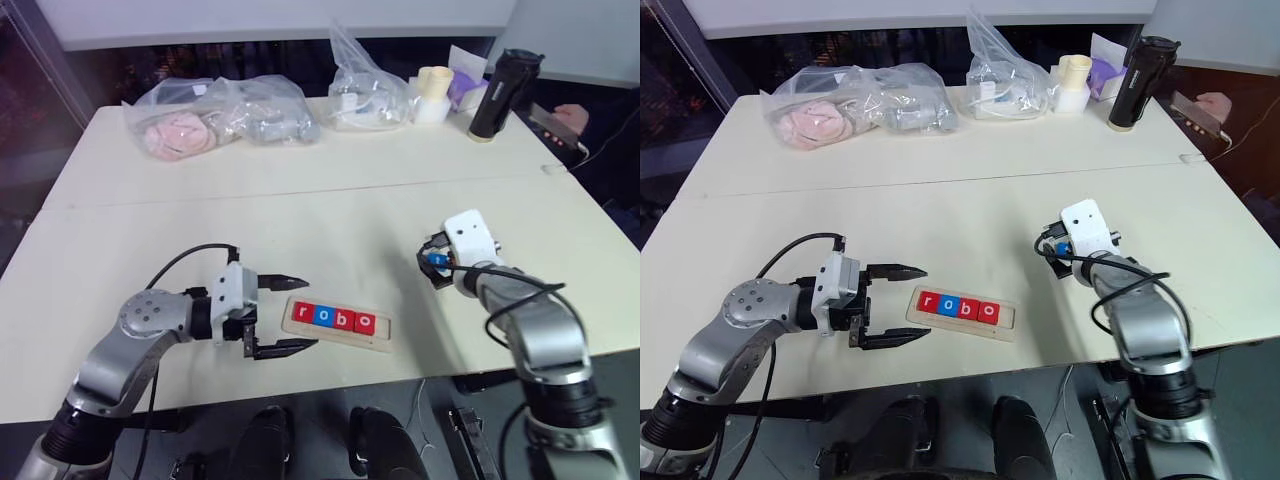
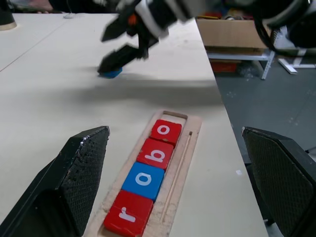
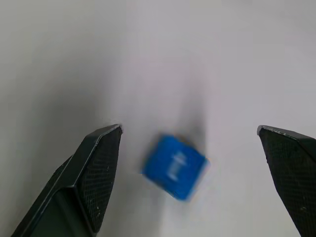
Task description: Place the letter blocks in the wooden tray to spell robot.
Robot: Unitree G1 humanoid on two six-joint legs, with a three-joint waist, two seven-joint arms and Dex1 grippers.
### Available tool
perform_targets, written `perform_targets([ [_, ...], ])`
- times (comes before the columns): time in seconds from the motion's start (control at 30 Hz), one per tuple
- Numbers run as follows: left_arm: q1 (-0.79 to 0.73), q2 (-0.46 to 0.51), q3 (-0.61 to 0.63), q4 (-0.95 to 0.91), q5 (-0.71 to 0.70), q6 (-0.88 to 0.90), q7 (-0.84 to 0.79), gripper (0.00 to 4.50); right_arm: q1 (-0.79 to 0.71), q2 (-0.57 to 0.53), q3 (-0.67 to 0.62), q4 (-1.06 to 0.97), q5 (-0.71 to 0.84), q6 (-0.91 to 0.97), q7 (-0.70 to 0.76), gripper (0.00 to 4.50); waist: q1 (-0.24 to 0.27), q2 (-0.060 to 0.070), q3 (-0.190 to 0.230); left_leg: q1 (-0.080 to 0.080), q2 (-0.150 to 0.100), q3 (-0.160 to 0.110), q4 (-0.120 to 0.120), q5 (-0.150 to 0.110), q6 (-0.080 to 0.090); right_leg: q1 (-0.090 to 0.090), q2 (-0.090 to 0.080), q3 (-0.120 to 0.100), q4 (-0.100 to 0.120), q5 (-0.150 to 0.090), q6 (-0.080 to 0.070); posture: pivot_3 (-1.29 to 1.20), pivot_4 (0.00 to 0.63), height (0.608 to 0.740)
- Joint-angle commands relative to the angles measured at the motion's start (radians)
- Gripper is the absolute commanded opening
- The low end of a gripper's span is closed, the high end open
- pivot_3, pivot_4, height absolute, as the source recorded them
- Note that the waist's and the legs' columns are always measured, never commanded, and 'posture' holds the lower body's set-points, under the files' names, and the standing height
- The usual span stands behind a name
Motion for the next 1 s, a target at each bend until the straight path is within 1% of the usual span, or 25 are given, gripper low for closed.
perform_targets([
  [0.03,-0.011,0.001,0.011,-0.020,-0.009,-0.010,0.000,4.50,-0.027,0.063,-0.033,0.009,-0.032,0.044,-0.081,4.44,-0.001,0.000,0.000,0.000,0.000,0.000,0.000,0.000,0.000,0.000,0.000,0.000,0.000,0.000,0.000,0.00,0.150,0.740],
  [0.23,-0.010,0.007,0.016,-0.019,-0.007,-0.011,0.000,4.50,-0.051,0.154,-0.089,0.048,-0.016,0.106,-0.114,4.44,-0.004,0.000,0.000,0.002,0.000,0.000,0.001,0.000,0.000,0.002,0.001,0.000,0.002,0.000,0.000,0.00,0.150,0.740],
  [0.37,-0.007,0.008,0.019,-0.019,-0.006,-0.013,0.003,4.50,-0.070,0.210,-0.162,0.058,-0.002,0.161,-0.126,4.44,-0.006,0.000,0.000,0.003,0.000,0.000,0.001,0.000,0.000,0.002,0.001,0.000,0.002,0.000,0.000,0.00,0.150,0.740],
  [0.4,-0.005,0.008,0.020,-0.019,-0.005,-0.015,0.003,4.50,-0.074,0.221,-0.180,0.057,0.003,0.177,-0.127,4.20,-0.006,0.000,0.000,0.003,0.000,0.000,0.001,0.000,0.000,0.002,0.001,0.000,0.002,0.000,0.000,0.00,0.150,0.740],
  [0.47,-0.002,0.009,0.021,-0.020,-0.005,-0.017,0.003,4.50,-0.082,0.244,-0.217,0.053,0.013,0.208,-0.129,3.60,-0.006,0.001,-0.001,0.003,0.000,0.000,0.001,0.000,0.000,0.002,0.001,0.000,0.002,0.000,0.000,0.00,0.150,0.740],
  [0.5,-0.001,0.009,0.022,-0.020,-0.005,-0.017,0.004,4.50,-0.087,0.258,-0.239,0.051,0.016,0.226,-0.135,3.03,-0.005,0.001,-0.001,0.003,0.000,0.000,0.001,0.000,0.000,0.002,0.001,0.000,0.002,0.000,0.000,0.00,0.150,0.740],
  [0.57,0.001,0.008,0.021,-0.018,-0.005,-0.019,0.004,4.50,-0.090,0.272,-0.268,0.045,0.026,0.245,-0.133,2.14,-0.001,0.001,-0.001,0.003,0.000,-0.001,0.001,0.000,0.000,0.002,0.001,0.000,0.002,0.000,0.000,0.00,0.150,0.740],
  [0.63,0.000,0.005,0.018,-0.016,-0.003,-0.020,0.005,4.50,-0.091,0.276,-0.285,0.038,0.034,0.257,-0.127,1.16,0.002,0.001,-0.001,0.003,0.000,-0.001,0.001,0.000,0.000,0.003,0.001,-0.001,0.002,0.000,0.000,0.00,0.150,0.740],
  [0.7,-0.003,0.002,0.015,-0.014,-0.004,-0.021,0.005,4.50,-0.078,0.243,-0.272,0.003,0.046,0.282,-0.106,1.17,0.002,0.001,-0.001,0.003,0.000,0.000,0.001,0.000,0.000,0.003,0.000,-0.001,0.001,0.000,0.000,0.00,0.150,0.740],
  [0.77,-0.005,-0.001,0.010,-0.006,-0.003,-0.026,-0.001,4.50,-0.052,0.187,-0.249,-0.068,0.055,0.319,-0.081,1.17,0.003,0.001,-0.001,0.003,0.000,-0.001,0.001,0.000,0.000,0.003,0.000,-0.001,0.000,0.000,0.000,0.00,0.150,0.740],
  [0.87,-0.016,-0.006,0.003,0.011,0.000,-0.036,-0.012,4.50,0.007,0.094,-0.217,-0.247,0.107,0.430,-0.014,1.17,0.003,0.001,-0.001,0.002,0.000,-0.001,-0.001,0.000,0.000,0.002,0.000,-0.001,-0.001,0.000,0.000,0.00,0.150,0.740],
  [0.93,-0.021,-0.008,0.002,0.022,0.001,-0.042,-0.017,4.50,0.064,0.069,-0.227,-0.359,0.149,0.479,0.021,1.17,0.001,0.001,-0.001,0.000,0.000,-0.001,-0.002,0.000,0.000,0.000,0.000,-0.001,-0.001,-0.001,0.001,0.00,0.150,0.740],
  [1.0,-0.024,-0.010,-0.001,0.030,0.002,-0.048,-0.022,4.50,0.131,0.063,-0.248,-0.445,0.176,0.486,0.035,1.17,-0.004,0.001,-0.001,0.000,0.000,-0.001,-0.002,0.000,0.000,-0.001,0.001,-0.001,-0.001,-0.001,0.001,0.00,0.150,0.740],
])
